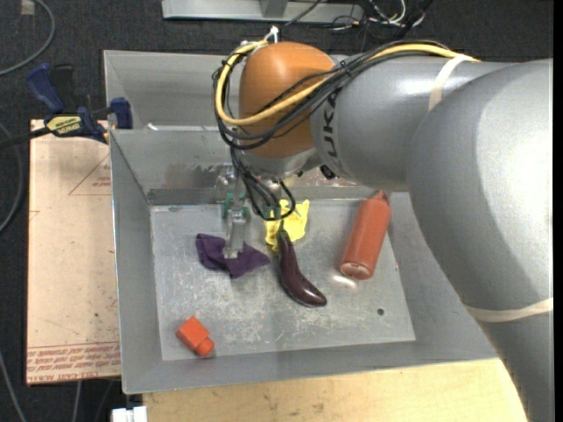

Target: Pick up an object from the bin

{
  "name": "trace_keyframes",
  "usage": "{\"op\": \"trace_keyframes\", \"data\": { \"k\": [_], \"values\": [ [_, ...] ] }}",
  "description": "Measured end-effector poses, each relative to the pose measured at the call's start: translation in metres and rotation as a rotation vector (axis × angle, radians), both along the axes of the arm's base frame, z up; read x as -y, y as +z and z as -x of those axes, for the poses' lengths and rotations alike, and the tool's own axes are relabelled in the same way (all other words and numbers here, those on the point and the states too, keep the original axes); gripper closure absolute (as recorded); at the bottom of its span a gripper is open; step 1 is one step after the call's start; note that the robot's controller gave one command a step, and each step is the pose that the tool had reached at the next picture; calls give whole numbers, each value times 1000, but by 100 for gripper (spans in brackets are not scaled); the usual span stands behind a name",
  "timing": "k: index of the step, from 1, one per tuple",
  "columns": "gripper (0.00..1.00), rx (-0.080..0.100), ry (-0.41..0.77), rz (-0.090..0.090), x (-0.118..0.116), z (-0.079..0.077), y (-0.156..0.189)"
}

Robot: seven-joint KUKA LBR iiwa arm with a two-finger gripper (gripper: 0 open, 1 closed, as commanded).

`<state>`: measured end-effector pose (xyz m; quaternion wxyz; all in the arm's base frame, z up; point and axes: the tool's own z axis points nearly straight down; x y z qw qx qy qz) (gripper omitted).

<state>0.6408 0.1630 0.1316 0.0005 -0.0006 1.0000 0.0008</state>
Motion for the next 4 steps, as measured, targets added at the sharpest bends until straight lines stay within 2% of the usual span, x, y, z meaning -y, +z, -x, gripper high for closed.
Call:
{"op": "trace_keyframes", "data": {
  "k": [1,2,3,4],
  "values": [
    [0,1,47,-1,17,21,-31],
    [100,1,-17,-2,26,32,-61],
    [100,1,-17,-2,26,32,-61],
    [100,6,49,-3,34,34,68]
  ]
}}
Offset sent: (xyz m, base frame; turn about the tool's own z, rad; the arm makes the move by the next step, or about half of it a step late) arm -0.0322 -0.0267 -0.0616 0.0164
